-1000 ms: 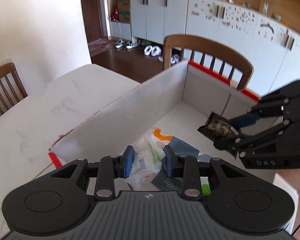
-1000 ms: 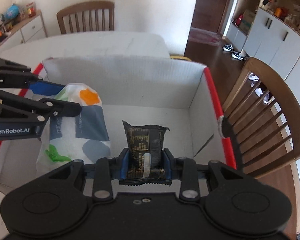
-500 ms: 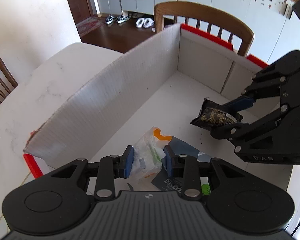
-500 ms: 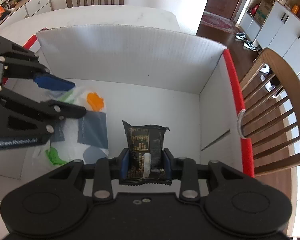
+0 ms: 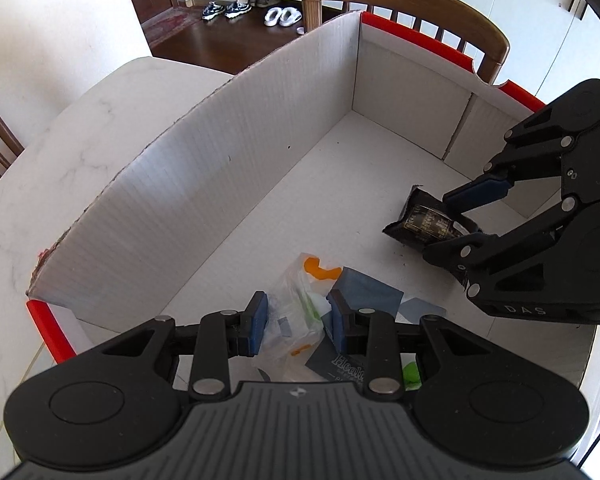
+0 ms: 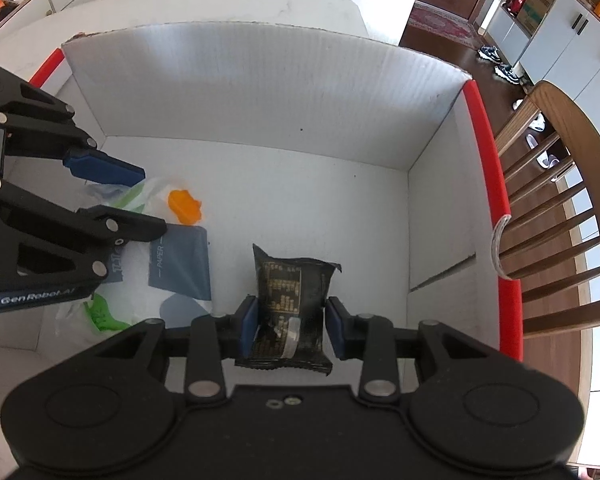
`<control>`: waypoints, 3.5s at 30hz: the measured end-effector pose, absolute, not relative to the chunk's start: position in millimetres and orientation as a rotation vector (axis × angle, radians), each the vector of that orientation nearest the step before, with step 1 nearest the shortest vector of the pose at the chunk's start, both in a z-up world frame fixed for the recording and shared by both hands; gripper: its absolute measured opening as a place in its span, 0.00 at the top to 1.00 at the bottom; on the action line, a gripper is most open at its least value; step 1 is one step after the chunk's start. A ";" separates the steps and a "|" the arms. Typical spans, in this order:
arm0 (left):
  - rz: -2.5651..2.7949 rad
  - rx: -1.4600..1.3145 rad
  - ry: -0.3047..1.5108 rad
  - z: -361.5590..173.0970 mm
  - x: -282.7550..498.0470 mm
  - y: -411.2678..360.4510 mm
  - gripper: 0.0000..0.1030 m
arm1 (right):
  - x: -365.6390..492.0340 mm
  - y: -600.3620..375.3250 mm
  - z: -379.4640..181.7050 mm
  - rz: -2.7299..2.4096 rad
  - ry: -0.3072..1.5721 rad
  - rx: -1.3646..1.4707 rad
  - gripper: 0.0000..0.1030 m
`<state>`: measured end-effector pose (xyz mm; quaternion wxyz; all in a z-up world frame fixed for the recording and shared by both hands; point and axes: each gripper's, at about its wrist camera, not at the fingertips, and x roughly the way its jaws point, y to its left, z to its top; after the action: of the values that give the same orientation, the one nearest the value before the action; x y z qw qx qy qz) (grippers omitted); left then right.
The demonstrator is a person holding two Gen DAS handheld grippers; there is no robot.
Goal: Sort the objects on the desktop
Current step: 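Open the right tool to drop the snack bar while the left tool releases the wipe pack, then withdraw both tools from the box back to the snack pile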
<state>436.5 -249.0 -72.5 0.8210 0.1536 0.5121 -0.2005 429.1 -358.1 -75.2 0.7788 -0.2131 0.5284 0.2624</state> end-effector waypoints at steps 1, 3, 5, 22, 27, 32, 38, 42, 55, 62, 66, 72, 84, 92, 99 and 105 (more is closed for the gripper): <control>-0.427 0.323 1.091 -72.3 436.7 -248.7 0.70 | 428.7 -357.7 -75.1 0.570 1.143 -0.463 0.65; -0.436 0.315 1.090 -71.3 436.4 -248.8 0.68 | 428.6 -359.3 -73.6 0.568 1.138 -0.465 0.64; -0.438 0.314 1.072 -68.6 433.3 -247.3 0.65 | 431.8 -362.2 -71.8 0.572 1.131 -0.463 0.62; -0.443 0.239 0.999 -35.8 406.8 -229.7 0.64 | 412.1 -381.7 -28.3 0.604 1.059 -0.369 0.56; -0.452 0.211 0.969 -24.2 393.4 -225.1 0.64 | 399.2 -388.7 -11.0 0.622 1.026 -0.337 0.56; -0.464 0.186 0.944 -15.2 382.4 -224.3 0.64 | 392.3 -391.9 3.6 0.632 0.998 -0.328 0.56; -0.486 0.163 0.912 -4.4 365.4 -221.6 0.64 | 378.7 -394.6 12.3 0.646 0.972 -0.292 0.56; -0.490 0.142 0.888 3.8 354.2 -217.4 0.64 | 369.4 -396.2 18.5 0.653 0.942 -0.283 0.56; -0.472 0.131 0.834 17.1 321.8 -211.5 0.33 | 339.5 -400.4 33.4 0.674 0.847 -0.271 0.30; -0.465 0.083 0.809 18.1 307.8 -205.1 0.16 | 326.9 -405.7 36.8 0.663 0.821 -0.263 0.24; -0.459 0.036 0.761 20.5 296.1 -199.7 0.00 | 318.2 -407.4 37.2 0.650 0.805 -0.264 0.22; -0.463 0.018 0.740 25.5 280.3 -193.6 0.00 | 304.9 -412.5 41.7 0.630 0.790 -0.227 0.14; -0.455 -0.037 0.743 27.7 243.9 -160.1 0.00 | 268.4 -399.8 49.9 0.594 0.780 -0.168 0.12; -0.406 -0.018 0.685 37.5 213.3 -125.1 0.00 | 236.1 -367.5 53.6 0.583 0.764 -0.170 0.12; -0.367 -0.023 0.649 44.4 189.8 -86.9 0.00 | 210.7 -330.9 54.6 0.602 0.743 -0.167 0.12; -0.342 -0.038 0.613 45.9 169.4 -51.5 0.00 | 192.1 -297.9 53.8 0.617 0.730 -0.180 0.12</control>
<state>169.4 -51.5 45.9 0.9389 -0.0184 0.3002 -0.1675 192.1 -297.9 53.8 0.8840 -0.0866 0.3509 0.2964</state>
